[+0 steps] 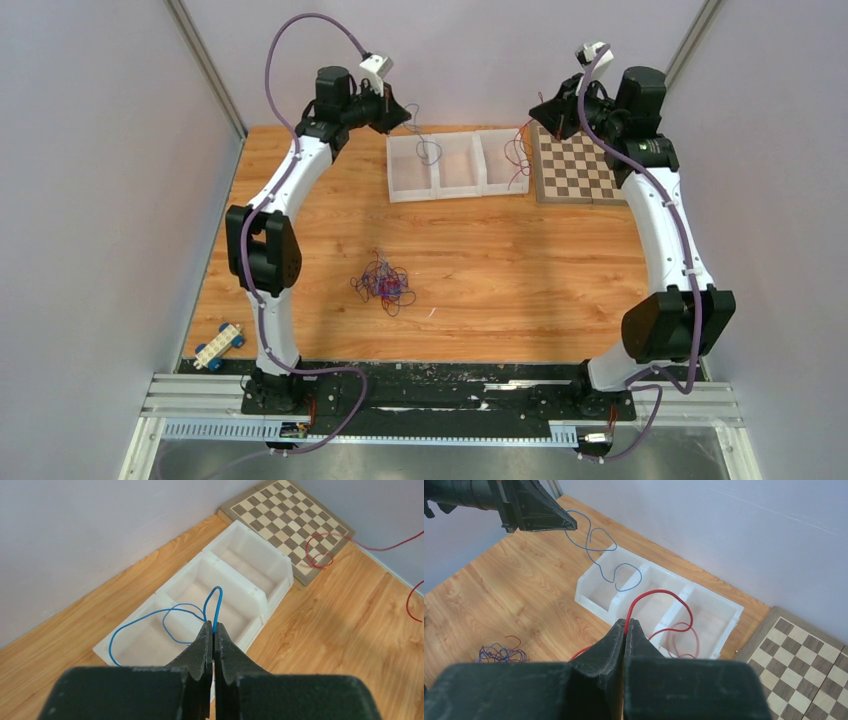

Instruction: Untangle the cables

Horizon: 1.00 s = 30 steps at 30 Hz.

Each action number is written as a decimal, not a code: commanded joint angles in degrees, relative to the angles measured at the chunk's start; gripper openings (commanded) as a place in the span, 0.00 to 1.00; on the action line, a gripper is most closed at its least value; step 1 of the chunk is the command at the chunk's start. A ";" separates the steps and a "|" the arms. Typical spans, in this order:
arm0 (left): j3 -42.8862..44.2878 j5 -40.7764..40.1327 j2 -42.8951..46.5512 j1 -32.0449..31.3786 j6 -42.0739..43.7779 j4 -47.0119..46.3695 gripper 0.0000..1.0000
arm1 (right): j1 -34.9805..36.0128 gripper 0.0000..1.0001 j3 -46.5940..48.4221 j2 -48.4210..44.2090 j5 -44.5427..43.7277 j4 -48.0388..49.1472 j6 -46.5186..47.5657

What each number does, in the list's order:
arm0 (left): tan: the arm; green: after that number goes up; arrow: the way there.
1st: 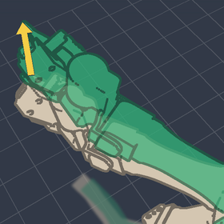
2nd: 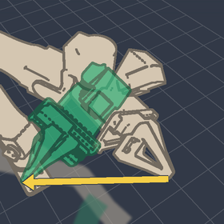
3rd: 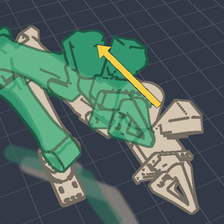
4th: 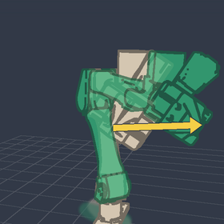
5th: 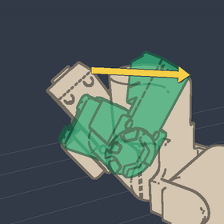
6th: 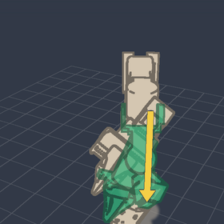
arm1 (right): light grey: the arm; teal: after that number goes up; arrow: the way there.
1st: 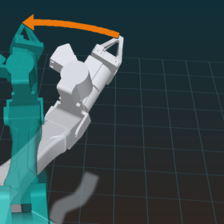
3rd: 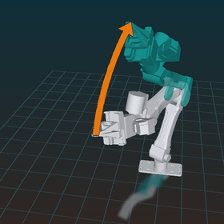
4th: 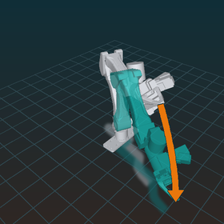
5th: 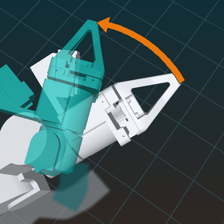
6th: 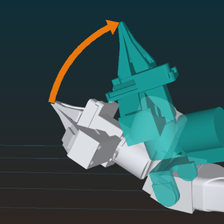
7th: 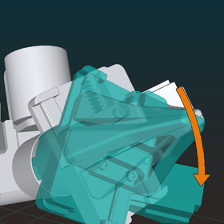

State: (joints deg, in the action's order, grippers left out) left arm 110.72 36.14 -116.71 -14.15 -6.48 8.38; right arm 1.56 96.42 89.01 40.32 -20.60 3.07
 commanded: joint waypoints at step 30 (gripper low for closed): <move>10.88 7.23 -12.69 -6.06 42.63 28.20 0.00 | -0.24 0.00 8.83 7.86 -4.74 3.71 -2.74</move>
State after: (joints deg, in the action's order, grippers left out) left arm 122.93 43.44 -132.00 -17.74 29.08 35.35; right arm 1.52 102.63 96.60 35.99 -19.38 1.54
